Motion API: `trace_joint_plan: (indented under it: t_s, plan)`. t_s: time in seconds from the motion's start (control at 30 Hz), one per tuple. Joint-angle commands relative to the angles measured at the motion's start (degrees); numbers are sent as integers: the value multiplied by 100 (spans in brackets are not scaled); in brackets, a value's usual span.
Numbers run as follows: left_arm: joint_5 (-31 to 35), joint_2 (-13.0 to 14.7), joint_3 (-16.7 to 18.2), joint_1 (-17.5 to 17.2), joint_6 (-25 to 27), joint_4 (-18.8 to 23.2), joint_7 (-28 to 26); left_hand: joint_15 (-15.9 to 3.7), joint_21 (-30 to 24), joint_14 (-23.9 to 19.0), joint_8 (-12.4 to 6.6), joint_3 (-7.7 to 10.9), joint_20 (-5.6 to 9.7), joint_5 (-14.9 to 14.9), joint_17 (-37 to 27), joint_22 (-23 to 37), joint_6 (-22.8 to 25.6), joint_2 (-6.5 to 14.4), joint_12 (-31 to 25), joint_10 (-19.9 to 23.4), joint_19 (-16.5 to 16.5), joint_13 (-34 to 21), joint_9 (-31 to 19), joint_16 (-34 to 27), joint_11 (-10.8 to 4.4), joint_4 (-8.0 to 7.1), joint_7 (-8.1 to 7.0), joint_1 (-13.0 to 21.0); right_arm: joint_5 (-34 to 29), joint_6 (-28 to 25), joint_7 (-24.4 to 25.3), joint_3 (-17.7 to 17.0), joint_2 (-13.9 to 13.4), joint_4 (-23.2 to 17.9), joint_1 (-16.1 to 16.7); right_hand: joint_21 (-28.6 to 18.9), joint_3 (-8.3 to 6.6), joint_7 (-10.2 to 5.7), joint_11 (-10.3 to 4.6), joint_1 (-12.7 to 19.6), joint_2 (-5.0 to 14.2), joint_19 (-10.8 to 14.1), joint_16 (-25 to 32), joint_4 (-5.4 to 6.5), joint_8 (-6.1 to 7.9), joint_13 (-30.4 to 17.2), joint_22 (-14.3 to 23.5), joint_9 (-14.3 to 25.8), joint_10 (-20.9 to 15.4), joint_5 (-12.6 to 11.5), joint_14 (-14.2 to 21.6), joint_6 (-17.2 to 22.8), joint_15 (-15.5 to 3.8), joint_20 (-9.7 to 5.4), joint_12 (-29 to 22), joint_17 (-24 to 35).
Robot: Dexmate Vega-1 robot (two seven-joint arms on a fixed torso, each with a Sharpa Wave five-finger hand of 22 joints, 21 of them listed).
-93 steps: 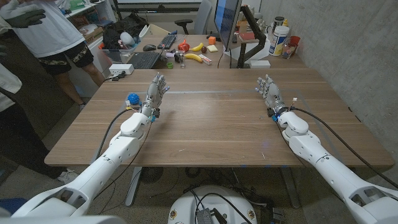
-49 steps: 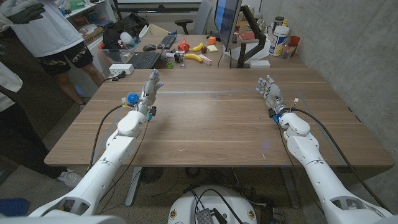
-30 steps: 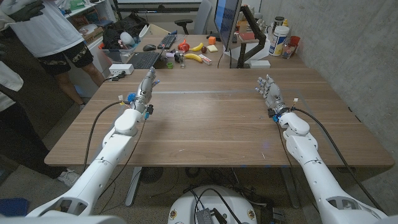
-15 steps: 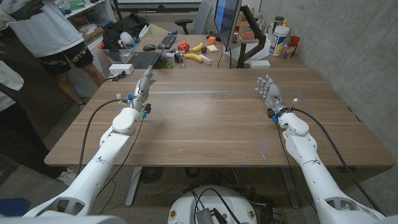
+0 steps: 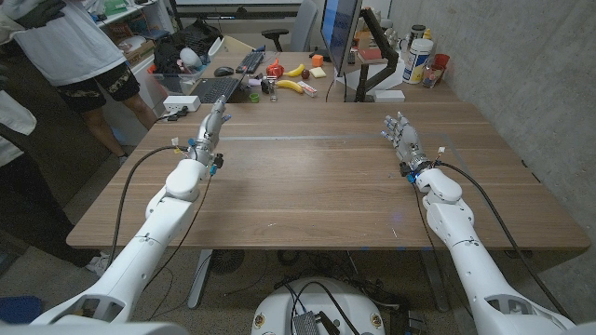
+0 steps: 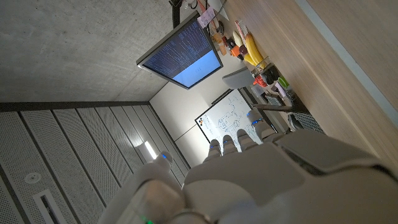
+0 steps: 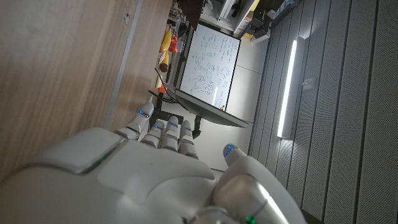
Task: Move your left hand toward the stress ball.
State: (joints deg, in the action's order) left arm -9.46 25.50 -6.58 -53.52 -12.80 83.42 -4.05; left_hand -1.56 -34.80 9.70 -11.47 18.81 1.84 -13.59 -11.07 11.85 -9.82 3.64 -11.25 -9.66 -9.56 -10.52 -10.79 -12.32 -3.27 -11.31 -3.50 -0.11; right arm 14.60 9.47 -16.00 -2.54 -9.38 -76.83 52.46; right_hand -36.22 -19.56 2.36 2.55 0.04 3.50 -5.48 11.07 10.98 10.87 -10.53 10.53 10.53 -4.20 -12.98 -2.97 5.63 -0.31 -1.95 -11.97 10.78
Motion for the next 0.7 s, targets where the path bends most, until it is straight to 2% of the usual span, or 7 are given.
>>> trace_joint_plan:
  t_s: [0.03,0.7]
  plan:
    - [152,25,37,10,16,35,-54,-56,-39,455,-1,60,51,-33,-9,10,-162,711,4,-230,-660,-21,-14,-19,-31,-2,-35,10,-30,27,-7,-30,22,-7,10,13,-54,-6,-12,-9,706,5,37,-8,29,-28,9,30,-48,-17,-38,74,1,-303,-46,29]
    - [331,58,108,-50,57,158,-164,-72,-54,453,12,82,40,-27,-9,8,-145,704,11,-227,-685,-22,-14,-12,-40,1,-53,12,-43,53,-10,-57,27,-59,70,31,-56,-2,-5,-9,708,8,36,-8,31,-27,9,31,-43,-16,-38,87,0,-300,-43,29]
